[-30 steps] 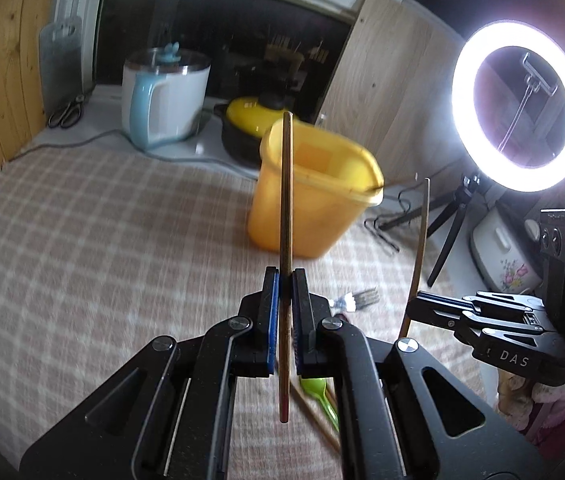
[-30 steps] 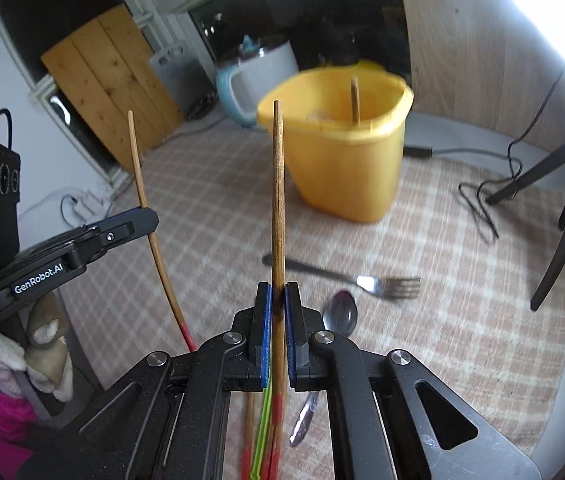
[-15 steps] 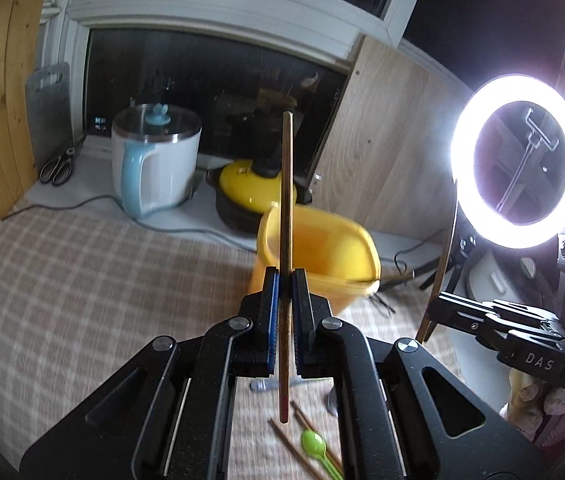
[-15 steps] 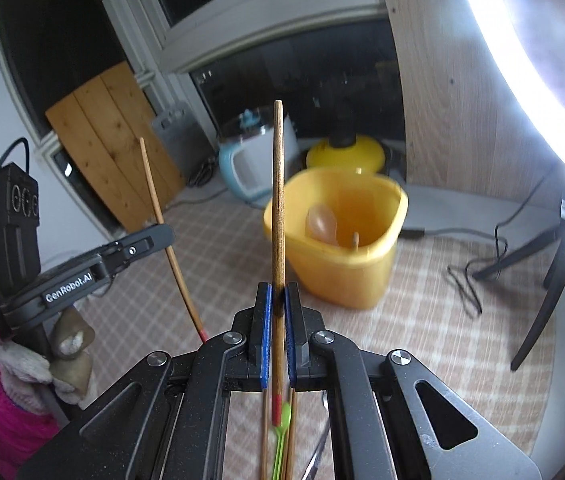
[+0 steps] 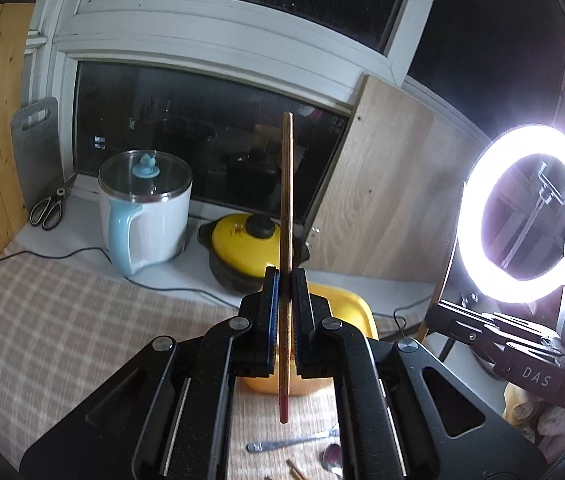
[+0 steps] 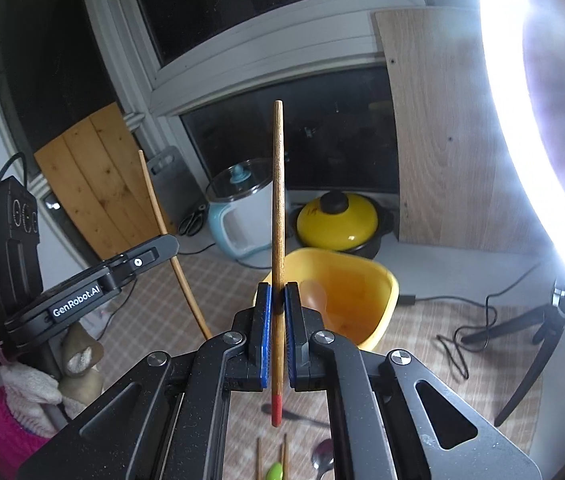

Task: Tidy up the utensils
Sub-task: 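Carry the chopstick over the yellow bin and lower it in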

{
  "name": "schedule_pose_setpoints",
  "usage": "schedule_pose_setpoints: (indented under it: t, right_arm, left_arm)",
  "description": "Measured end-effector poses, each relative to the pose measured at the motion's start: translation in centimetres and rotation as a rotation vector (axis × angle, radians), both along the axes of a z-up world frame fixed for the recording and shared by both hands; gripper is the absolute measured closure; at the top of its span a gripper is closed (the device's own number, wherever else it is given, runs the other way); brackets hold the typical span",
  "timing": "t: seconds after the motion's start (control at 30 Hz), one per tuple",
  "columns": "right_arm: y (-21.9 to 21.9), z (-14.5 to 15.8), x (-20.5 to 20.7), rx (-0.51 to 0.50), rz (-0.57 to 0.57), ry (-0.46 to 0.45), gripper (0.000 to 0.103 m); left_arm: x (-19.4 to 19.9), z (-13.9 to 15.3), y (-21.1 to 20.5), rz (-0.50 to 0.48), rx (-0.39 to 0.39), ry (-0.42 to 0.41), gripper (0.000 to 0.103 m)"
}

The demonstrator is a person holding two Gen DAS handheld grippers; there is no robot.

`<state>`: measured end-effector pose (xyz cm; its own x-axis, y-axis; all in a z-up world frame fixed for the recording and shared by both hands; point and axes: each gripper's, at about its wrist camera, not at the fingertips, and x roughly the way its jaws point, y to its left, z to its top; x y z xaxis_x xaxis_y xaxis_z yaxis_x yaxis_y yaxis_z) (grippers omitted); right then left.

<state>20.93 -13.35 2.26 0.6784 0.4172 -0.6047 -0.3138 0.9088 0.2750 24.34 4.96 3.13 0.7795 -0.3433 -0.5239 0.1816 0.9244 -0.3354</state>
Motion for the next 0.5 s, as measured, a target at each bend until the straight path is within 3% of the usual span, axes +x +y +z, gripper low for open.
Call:
schedule_pose_setpoints:
  t: [0.5]
  right_arm:
    - [-1.4, 1.7, 2.9, -0.061, -0.088, -0.079, 0.098]
  left_arm:
    - [4.5, 0.5, 0.0, 0.025, -0.038, -0.017, 0.099]
